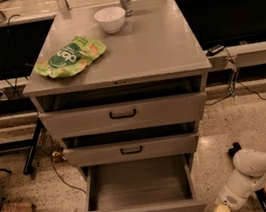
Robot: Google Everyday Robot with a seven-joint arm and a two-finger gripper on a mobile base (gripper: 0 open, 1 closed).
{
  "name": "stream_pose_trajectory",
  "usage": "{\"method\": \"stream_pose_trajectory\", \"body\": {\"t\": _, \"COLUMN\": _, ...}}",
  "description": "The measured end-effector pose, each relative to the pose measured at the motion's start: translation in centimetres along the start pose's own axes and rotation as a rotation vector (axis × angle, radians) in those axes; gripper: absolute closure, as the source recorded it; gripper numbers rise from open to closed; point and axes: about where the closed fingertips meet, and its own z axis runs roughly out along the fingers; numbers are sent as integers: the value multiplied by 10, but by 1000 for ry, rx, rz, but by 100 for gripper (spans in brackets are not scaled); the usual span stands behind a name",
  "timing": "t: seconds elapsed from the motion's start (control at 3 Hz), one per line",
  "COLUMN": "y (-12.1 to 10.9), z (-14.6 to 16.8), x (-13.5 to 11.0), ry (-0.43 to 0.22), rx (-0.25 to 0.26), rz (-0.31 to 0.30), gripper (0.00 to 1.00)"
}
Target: Close bottom drawer
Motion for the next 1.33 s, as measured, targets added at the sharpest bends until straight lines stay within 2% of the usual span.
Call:
{"method": "stream_pose_trajectory", "body": {"t": 0.33, "y": -13, "z": 27, "x": 9, "ry": 16, "rx": -13, "rz": 25, "gripper": 42}}
{"method": "stream_pose_trajectory", "body": {"t": 1.0, "y": -13, "z": 32, "x": 11, "ry": 19, "rx": -17, "rz": 34, "gripper": 89}}
{"method": "stream_pose_trajectory", "body": {"t": 1.33, "y": -35, "z": 55, "x": 16, "ry": 22, "rx": -25, "rz": 26, "gripper": 100}}
